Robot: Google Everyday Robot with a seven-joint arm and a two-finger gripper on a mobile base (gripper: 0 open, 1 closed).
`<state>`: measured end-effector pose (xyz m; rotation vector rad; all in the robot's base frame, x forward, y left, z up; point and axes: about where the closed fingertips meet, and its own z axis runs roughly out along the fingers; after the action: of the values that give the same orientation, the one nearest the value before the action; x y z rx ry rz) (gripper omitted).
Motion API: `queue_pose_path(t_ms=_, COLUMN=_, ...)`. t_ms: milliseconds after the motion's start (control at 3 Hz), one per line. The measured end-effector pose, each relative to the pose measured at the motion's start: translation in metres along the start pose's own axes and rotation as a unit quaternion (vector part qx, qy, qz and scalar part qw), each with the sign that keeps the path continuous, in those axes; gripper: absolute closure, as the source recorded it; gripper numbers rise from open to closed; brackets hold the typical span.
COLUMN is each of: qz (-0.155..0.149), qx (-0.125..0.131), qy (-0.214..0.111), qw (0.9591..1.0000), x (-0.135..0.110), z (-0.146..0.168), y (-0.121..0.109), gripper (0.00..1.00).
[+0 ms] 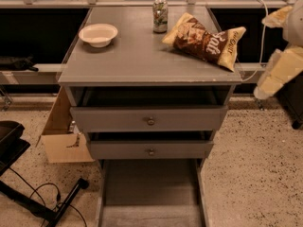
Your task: Place brown chip bag into bottom drawer
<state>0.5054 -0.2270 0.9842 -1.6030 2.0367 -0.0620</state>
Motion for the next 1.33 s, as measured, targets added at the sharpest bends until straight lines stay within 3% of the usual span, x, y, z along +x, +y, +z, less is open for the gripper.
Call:
queue_pose_path(t_ms=333, qz=-0.036, qx=0.016, qy=-0.077, qw=0.9963, x=-0.009, z=0.025, y=-0.058, gripper=0.0)
queue_pose_path(t_ms=667, qz=-0.052, qx=0.023, qy=-0.127, qw=0.9902, x=-0.014, z=0.045, y=-0.099, gripper=0.0)
queue_pose_path(t_ms=1000, qz=-0.052, qx=0.023, qy=-0.127, qw=0.9902, x=-0.014, z=0.045, y=-0.099, gripper=0.0)
queue_pose_path(t_ms=1333, qz=-0.042, qx=0.017, qy=-0.134, qw=0.99, x=-0.019, z=0.071, y=-0.118, gripper=0.0)
